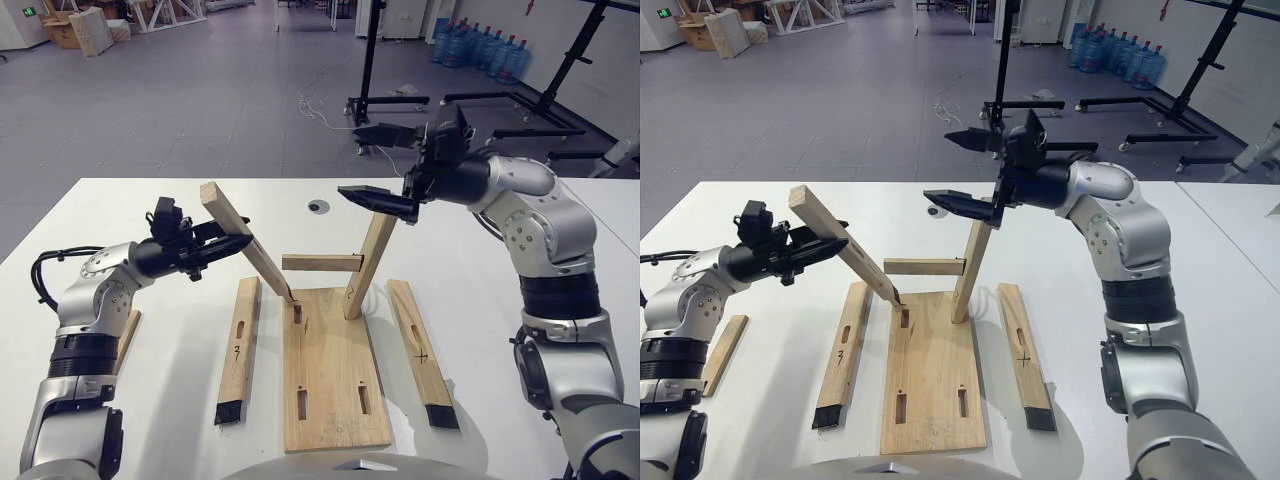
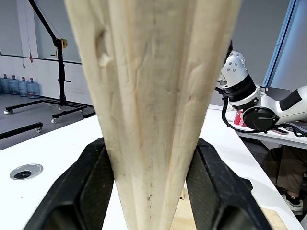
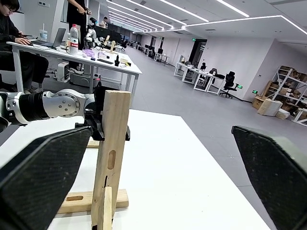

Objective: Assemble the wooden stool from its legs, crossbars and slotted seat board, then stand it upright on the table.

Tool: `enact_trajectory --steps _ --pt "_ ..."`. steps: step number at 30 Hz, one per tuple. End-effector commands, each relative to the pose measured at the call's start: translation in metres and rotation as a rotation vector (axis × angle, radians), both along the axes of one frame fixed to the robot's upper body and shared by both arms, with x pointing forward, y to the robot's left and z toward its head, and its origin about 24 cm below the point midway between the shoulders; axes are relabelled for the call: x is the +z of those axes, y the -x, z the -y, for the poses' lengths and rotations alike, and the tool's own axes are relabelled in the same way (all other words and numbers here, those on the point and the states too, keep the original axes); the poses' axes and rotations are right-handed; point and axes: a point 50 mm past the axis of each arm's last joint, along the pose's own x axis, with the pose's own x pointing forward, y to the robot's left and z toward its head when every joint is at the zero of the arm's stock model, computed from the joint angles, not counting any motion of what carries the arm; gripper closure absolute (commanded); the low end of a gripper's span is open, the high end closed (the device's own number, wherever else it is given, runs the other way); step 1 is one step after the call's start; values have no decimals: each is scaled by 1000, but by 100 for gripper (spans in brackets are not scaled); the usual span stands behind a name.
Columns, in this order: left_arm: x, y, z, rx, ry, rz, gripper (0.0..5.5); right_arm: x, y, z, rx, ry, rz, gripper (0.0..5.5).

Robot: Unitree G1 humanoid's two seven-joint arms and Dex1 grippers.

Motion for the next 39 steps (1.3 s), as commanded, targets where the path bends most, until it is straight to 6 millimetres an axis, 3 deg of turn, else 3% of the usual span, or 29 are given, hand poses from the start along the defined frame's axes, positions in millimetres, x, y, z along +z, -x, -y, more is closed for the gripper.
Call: enact_trajectory --steps 1,19,27,39 --pt "-6 0 11 -56 -32 -22 349 -2 0 0 3 13 6 15" --pt "-23 -4 16 -99 -28 -126 349 -3 2 -6 40 41 20 15" --pt "-11 -4 4 -130 -136 -119 349 -6 4 -5 32 39 10 15" --pt "13 -12 2 -172 -241 -77 349 -11 10 -13 68 45 -16 15"
